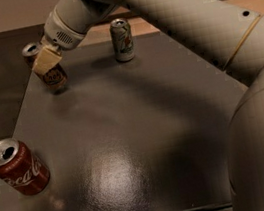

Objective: Knock orange can over

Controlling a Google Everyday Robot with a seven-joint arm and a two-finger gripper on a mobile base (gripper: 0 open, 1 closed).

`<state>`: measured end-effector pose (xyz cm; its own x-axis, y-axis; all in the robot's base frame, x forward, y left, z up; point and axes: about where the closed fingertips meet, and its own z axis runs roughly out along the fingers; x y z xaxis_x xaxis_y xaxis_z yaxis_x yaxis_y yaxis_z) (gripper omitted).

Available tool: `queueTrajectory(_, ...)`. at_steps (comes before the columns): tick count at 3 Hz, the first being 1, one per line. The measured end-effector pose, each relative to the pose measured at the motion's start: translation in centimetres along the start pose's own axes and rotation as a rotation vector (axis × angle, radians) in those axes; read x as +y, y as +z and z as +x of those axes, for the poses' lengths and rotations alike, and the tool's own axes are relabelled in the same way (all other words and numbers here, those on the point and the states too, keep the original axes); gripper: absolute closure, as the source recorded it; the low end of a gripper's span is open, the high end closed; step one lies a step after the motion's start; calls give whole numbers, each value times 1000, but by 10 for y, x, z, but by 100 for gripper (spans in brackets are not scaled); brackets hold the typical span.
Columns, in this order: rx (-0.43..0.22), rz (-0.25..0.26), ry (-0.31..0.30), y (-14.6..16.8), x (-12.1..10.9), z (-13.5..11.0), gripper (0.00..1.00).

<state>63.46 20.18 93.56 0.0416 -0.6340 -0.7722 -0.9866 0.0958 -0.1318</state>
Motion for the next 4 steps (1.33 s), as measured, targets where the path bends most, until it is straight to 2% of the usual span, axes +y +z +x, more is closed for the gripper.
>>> queueTrajectory(2,252,-59,-102,-63,3,43,100)
queueTrajectory(4,487,-167,-204,-90,19,94,100)
